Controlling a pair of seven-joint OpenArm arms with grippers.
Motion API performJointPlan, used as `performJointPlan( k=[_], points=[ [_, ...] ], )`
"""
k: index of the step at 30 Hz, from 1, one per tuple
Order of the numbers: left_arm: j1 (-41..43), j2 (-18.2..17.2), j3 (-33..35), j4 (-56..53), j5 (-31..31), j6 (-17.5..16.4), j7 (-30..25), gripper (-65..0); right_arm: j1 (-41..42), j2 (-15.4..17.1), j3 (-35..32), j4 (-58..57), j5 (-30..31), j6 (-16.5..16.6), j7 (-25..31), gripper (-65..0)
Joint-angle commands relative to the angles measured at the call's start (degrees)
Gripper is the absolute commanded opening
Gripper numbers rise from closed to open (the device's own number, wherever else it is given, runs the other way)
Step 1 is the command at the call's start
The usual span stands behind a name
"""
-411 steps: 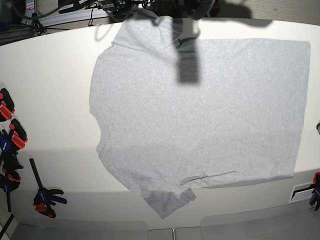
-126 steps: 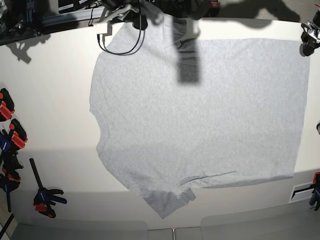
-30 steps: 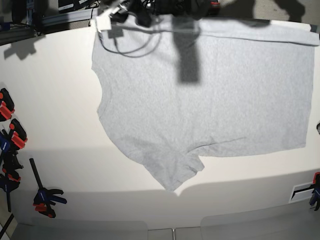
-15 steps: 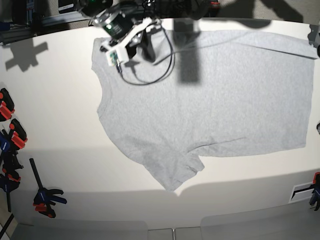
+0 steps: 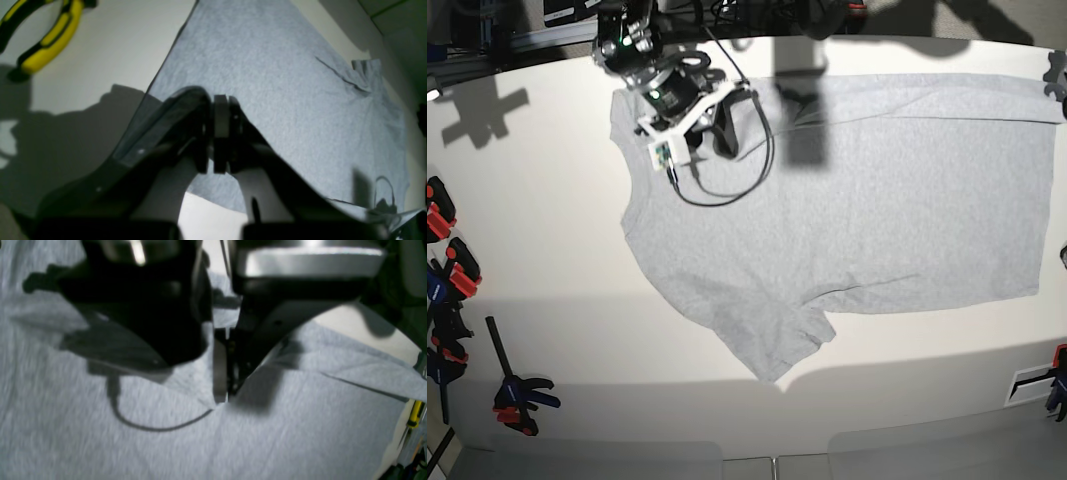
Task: Fold the T-shirt properly
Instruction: 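Lower the right gripper onto the shoulder near the sleeve and grasp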
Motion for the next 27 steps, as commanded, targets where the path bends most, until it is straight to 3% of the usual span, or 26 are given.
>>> performJointPlan(
  k=[1, 5, 12, 16, 27],
  points=[
    [0.22, -1.57, -0.57, 0.66, -0.98, -0.54, -1.73, -65.0, 0.39, -0.17, -0.13, 0.85, 1.27, 0.55, 1.68, -65.0],
    [-0.02, -1.6, 0.22, 0.66, 1.9, -0.54, -3.76, -65.0, 1.77, -0.15, -0.11, 0.83, 1.16, 0.52, 1.66, -65.0],
    [-2.16, -1.57, 8.41, 0.66, 8.02, -0.54, -8.57, -65.0, 3.85, -0.17, -0.11, 0.72, 1.01, 0.52, 1.66, -65.0],
    [-5.2, -1.57, 10.95, 0.66, 11.32, -0.54, -8.57, -65.0, 4.55, -0.17, -0.11, 0.68, -0.87, 0.42, 1.66, -65.0],
    [-6.58, -1.77, 11.08, 0.66, 16.81, 2.43, -14.36, -65.0, 4.61, -0.2, -0.11, 0.15, -4.74, -4.68, 2.8, -65.0]
  ],
)
